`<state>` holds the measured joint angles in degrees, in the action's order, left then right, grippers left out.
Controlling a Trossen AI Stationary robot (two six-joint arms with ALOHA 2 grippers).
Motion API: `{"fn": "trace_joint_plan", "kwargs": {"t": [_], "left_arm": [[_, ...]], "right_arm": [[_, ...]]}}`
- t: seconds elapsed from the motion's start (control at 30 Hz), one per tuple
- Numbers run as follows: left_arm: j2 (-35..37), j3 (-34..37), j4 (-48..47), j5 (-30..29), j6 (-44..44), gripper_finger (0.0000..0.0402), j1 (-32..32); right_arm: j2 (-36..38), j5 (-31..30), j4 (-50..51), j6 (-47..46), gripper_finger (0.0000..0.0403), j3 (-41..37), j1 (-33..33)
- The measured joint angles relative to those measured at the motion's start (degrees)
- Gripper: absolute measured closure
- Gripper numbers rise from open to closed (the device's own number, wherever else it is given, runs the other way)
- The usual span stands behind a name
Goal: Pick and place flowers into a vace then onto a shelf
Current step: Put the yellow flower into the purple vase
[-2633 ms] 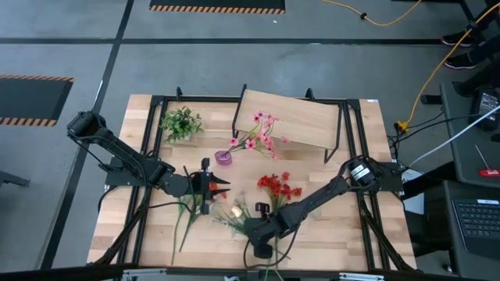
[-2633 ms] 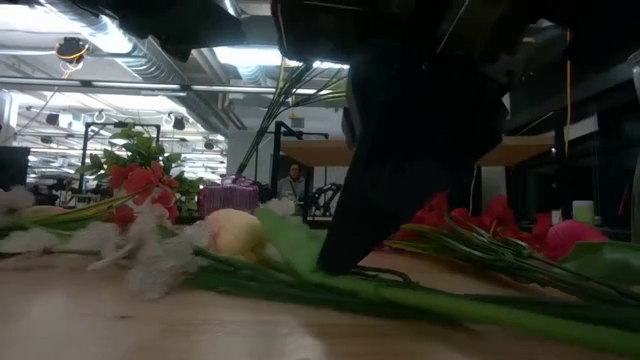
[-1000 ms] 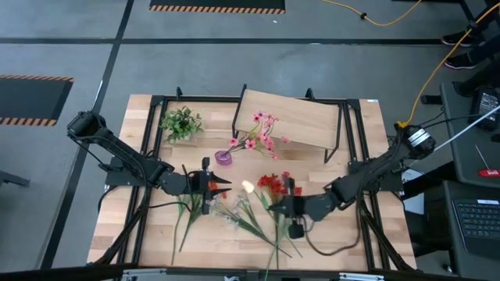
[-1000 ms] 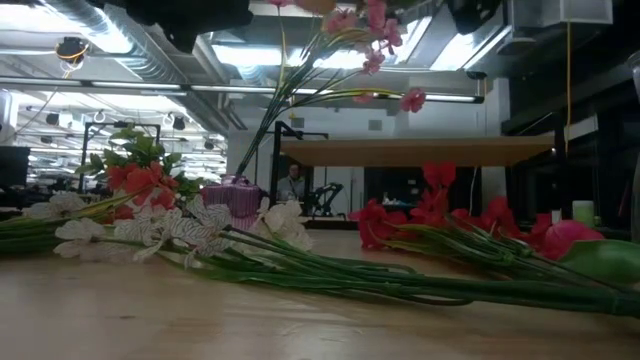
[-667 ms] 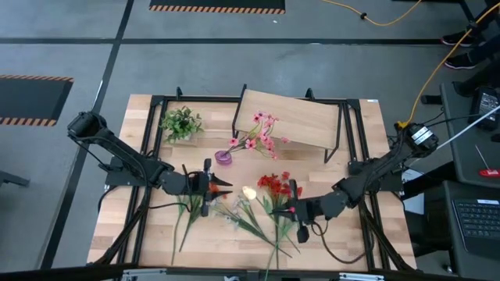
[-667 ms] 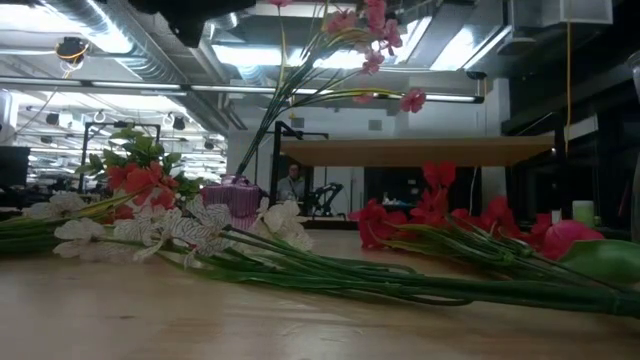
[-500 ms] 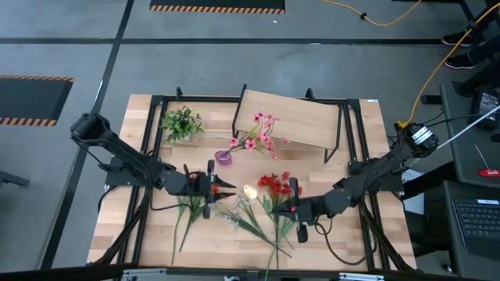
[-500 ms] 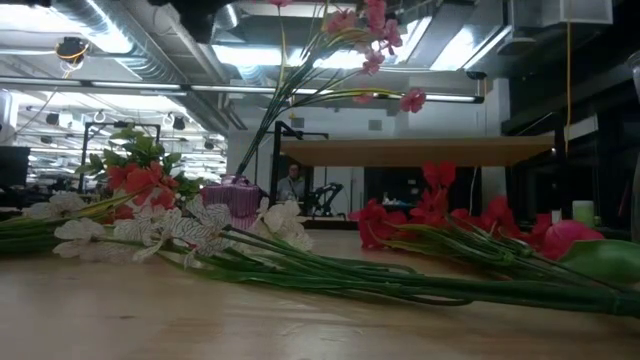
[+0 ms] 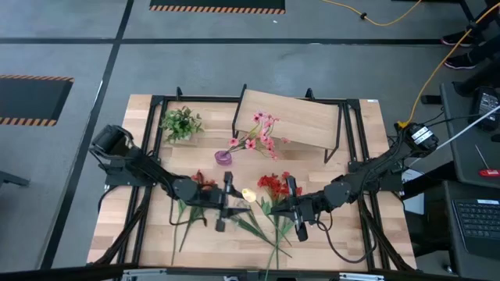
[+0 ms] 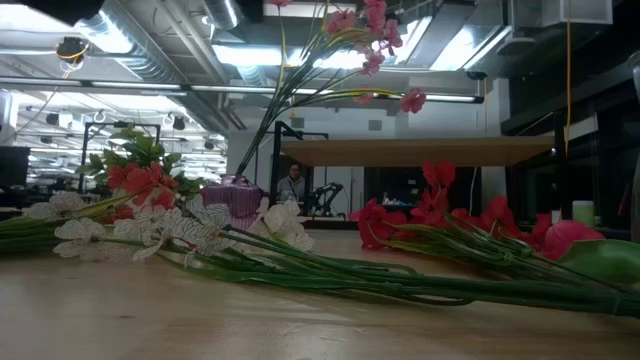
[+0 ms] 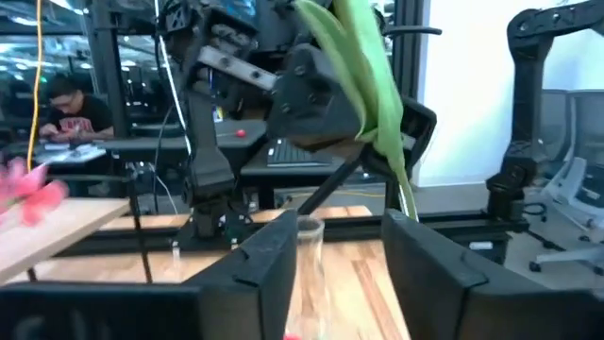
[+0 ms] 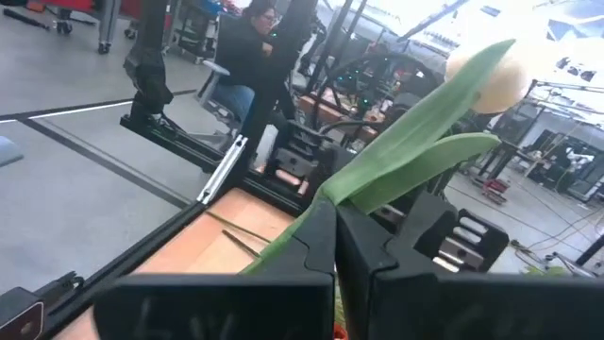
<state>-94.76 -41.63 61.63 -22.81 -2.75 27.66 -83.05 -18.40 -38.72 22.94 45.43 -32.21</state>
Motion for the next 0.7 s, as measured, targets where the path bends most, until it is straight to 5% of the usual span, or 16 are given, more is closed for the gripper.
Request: {"fn": "trace_joint_plan", "kwargs": {"t": [0.33, 0.7], "left_arm": [[-7.8, -13.4, -9.3, 0.0, -3.0, 0.0206, 0.0], [-8.1, -15.5, -11.3, 7.8, -2.5, 0.0208, 0.0]], "right_arm": [[0.0, 0.7, -0.1, 0.0, 0.0403, 0.0, 0.6], [0.0, 0.6, -0.3, -0.1, 0.0403, 0.0, 0.6]]}}
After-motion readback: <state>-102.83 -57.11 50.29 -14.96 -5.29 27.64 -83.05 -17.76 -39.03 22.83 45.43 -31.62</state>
